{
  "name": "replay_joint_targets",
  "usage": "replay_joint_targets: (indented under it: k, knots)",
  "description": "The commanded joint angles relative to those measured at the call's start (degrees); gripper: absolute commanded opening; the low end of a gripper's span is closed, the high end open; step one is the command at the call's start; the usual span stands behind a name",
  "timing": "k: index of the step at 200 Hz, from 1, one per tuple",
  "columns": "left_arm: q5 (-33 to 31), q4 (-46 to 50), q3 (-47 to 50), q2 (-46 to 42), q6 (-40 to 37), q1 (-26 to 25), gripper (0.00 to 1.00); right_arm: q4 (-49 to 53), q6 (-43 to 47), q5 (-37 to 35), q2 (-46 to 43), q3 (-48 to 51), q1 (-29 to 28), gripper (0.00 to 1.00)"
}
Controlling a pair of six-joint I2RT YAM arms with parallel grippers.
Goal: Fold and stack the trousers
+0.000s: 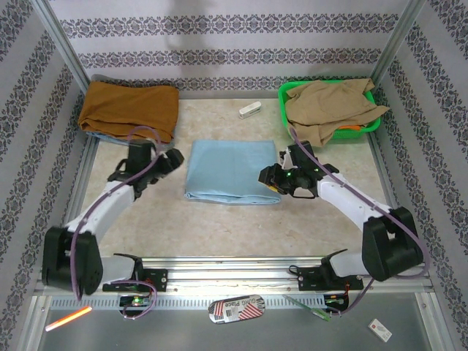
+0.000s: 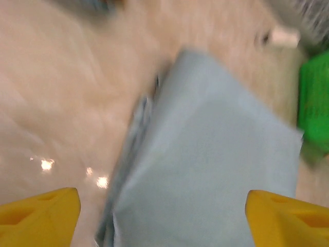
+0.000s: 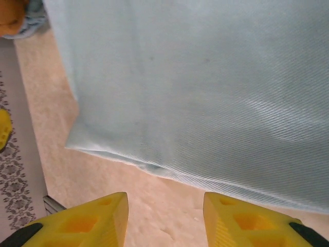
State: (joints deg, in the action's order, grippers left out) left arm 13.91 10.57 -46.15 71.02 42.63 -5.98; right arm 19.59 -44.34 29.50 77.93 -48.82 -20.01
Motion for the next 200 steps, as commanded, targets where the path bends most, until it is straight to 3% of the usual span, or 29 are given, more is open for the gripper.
replay_joint_targets:
  k: [1,22,42,64,75,89,99,117,149,180,200]
  knots:
    - [-6.40,2.60,-0.36,-4.36,0.81,5.54,0.96,2.03,0.65,0.30,-2.48,-1.08,0.32,0.44]
    - [-4.62,-2.62,0.52,-3.80,4.47,12.29,0.93,2.44,0.71,0.54,-2.48,-1.68,0.32,0.45]
    - [-0.50,-7.60,-0.27,0.95,8.41,18.80,0.84,2.32,0.60,0.84,-1.91,-1.91,0.25,0.44]
    - [6.62,-17.39,-1.20,10.12,15.29,26.91,0.63,1.38,0.02,1.04,-1.24,-1.68,-0.07,0.44]
    - [8.64,-27.89,0.66,15.11,21.25,30.11,0.45,1.04,-0.06,1.09,-0.82,-1.80,-0.41,0.44]
    - [8.54,-37.48,1.25,22.12,27.54,32.65,0.42,0.56,-0.22,1.00,-0.58,-1.72,-0.58,0.44]
    - [10.62,-41.96,-1.32,27.68,27.89,33.84,0.40,0.05,-0.38,0.89,-0.46,-1.42,-0.75,0.44]
    - [14.51,-40.38,-9.04,35.82,25.83,34.45,0.36,-0.49,-0.40,1.13,-0.01,-0.95,-0.83,0.44]
    - [10.57,-32.12,-16.68,42.14,21.49,34.63,0.36,-0.85,0.30,0.82,0.96,-0.37,-0.64,0.44]
    - [10.90,-30.65,-22.32,46.87,20.00,34.98,0.34,-2.14,0.41,0.90,2.28,0.60,-0.47,0.44]
    - [13.56,-24.88,-28.62,51.04,18.39,34.98,0.29,-2.87,0.39,1.29,3.71,1.10,-0.34,0.44]
